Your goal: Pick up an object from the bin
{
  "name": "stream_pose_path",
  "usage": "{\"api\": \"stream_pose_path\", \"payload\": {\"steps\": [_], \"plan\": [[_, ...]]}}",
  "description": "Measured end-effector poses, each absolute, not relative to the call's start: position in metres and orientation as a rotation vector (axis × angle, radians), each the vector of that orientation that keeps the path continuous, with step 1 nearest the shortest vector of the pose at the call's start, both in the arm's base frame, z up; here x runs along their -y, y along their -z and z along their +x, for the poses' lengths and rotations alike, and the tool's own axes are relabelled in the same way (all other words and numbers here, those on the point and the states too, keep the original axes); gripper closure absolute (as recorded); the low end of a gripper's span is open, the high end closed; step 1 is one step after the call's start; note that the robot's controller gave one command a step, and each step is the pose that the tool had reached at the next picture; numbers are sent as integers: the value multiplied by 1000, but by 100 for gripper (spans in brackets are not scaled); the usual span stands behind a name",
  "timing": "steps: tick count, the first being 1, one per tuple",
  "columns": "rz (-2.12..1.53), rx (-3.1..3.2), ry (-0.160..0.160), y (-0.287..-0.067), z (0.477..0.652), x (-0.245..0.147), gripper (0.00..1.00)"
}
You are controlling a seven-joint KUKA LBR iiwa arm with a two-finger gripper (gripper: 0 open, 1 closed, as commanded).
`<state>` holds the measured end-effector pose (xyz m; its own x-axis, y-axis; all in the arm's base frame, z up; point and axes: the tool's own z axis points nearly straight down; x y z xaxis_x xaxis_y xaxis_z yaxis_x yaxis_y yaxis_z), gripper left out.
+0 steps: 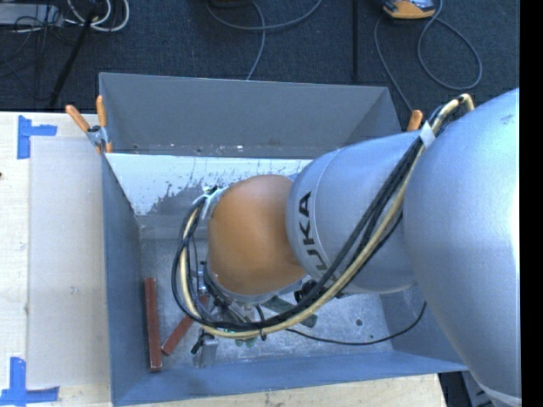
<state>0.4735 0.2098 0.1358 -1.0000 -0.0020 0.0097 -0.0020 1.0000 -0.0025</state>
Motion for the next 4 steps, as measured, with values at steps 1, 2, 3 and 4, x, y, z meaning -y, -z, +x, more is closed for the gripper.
{"api": "stream_pose_path", "payload": {"steps": [1, 2, 3, 4], "plan": [[31, 3137, 0, -66, 510, -245, 0], [-234, 3137, -1, -123, 557, -192, 0], [-85, 3133, -4, -67, 487, -193, 0], [-92, 3138, -1, -69, 490, -193, 100]]}}
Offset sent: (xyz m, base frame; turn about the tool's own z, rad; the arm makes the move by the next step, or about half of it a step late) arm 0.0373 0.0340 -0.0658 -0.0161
